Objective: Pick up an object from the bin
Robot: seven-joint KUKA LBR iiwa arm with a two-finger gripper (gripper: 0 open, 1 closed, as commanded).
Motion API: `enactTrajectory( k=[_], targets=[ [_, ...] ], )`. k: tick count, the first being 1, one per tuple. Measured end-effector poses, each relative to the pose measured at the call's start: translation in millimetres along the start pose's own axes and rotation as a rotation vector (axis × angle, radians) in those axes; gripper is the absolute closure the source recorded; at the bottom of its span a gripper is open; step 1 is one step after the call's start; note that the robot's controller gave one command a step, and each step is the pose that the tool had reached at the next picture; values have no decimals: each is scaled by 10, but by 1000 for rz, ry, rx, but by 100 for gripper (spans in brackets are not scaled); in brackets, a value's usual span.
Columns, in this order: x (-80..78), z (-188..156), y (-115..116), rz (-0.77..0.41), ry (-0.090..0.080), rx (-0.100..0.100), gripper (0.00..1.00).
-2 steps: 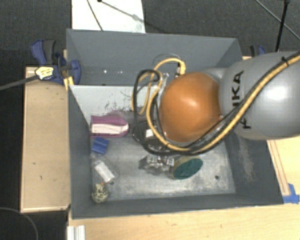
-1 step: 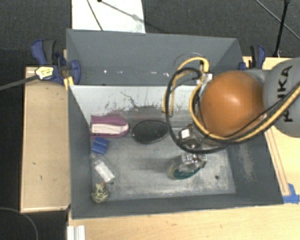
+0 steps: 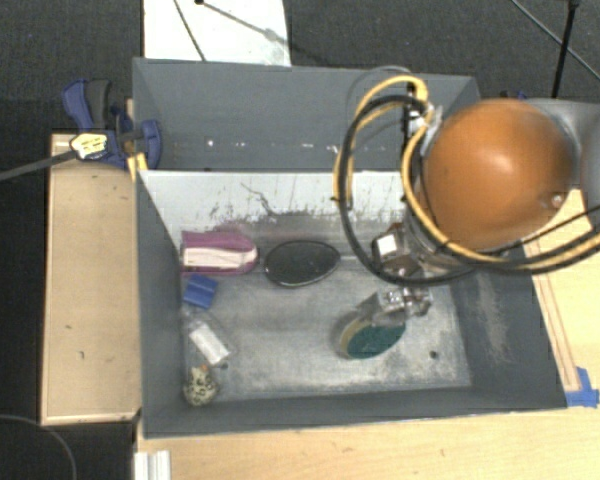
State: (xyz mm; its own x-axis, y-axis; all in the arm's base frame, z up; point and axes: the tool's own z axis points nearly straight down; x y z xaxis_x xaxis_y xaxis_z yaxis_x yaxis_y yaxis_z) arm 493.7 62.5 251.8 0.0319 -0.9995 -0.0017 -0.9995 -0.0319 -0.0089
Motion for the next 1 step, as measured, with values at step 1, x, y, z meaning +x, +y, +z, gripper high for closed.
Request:
enactTrajectory(
  k=[1],
  targets=[
    [54, 589, -239, -181, 0, -13, 100]
  ],
)
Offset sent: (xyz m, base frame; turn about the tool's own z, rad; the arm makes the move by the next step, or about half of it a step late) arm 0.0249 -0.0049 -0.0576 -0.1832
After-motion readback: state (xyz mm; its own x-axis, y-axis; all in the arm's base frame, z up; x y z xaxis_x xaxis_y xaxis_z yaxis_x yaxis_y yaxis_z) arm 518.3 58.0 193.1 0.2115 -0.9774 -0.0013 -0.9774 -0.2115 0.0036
